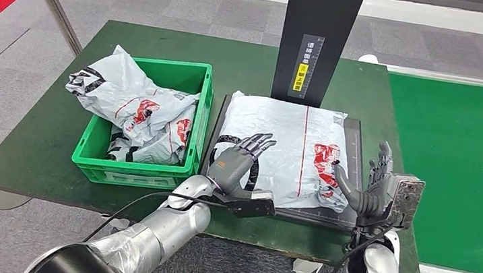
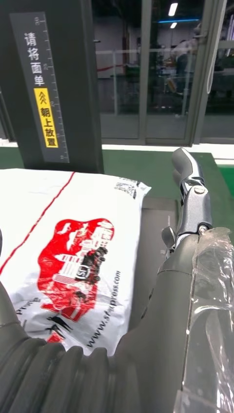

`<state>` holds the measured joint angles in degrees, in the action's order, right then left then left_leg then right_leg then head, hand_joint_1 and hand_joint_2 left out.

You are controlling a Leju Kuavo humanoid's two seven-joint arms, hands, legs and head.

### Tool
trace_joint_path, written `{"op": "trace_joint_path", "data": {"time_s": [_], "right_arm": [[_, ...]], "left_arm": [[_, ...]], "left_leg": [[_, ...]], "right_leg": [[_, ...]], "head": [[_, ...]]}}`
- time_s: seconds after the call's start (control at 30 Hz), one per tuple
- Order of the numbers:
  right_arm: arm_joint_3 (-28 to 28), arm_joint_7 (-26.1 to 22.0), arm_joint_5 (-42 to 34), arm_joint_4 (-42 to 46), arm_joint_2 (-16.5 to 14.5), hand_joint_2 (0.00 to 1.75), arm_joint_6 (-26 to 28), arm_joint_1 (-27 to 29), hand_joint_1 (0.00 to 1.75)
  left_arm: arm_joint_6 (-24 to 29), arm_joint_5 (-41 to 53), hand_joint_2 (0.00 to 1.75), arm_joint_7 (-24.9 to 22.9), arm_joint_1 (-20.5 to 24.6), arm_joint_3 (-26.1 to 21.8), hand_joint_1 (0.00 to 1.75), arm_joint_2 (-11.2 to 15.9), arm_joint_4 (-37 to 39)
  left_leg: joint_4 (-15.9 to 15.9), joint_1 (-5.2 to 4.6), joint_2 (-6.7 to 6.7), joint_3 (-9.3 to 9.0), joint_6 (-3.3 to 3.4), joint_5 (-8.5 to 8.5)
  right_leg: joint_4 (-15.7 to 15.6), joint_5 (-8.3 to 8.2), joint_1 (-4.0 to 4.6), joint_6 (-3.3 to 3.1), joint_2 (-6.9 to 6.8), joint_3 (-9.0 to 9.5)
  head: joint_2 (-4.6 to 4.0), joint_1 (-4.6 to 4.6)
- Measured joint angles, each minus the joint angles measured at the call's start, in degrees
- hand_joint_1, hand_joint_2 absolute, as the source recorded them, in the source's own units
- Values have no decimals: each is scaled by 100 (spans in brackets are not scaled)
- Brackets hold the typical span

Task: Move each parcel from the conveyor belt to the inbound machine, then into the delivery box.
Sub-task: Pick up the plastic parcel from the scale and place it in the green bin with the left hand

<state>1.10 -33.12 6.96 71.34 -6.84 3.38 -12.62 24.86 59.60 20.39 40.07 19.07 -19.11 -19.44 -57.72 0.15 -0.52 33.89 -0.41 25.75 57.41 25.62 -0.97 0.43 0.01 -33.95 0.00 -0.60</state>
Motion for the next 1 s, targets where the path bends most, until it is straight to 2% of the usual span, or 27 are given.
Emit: {"op": "trace_joint_path", "data": {"time_s": [0.3,0.97,1.0], "right_arm": [[-187,43,-206,-91,14,175,270,-77,0],[-203,38,-247,-86,14,175,164,-63,0],[-203,40,-251,-75,14,175,131,-44,0]], "left_arm": [[-266,65,175,-110,-109,161,0,-39,134],[-540,100,175,-209,-216,291,0,-39,252],[-549,100,175,-234,-219,292,40,-38,255]], "left_leg": [[0,0,2,0,0,0],[0,0,1,0,0,0],[0,0,1,1,0,1]], "right_leg": [[0,0,0,0,2,-2],[0,0,0,0,1,-2],[0,0,0,0,1,-2]], "head": [[0,-1],[0,-1],[0,-1]]}}
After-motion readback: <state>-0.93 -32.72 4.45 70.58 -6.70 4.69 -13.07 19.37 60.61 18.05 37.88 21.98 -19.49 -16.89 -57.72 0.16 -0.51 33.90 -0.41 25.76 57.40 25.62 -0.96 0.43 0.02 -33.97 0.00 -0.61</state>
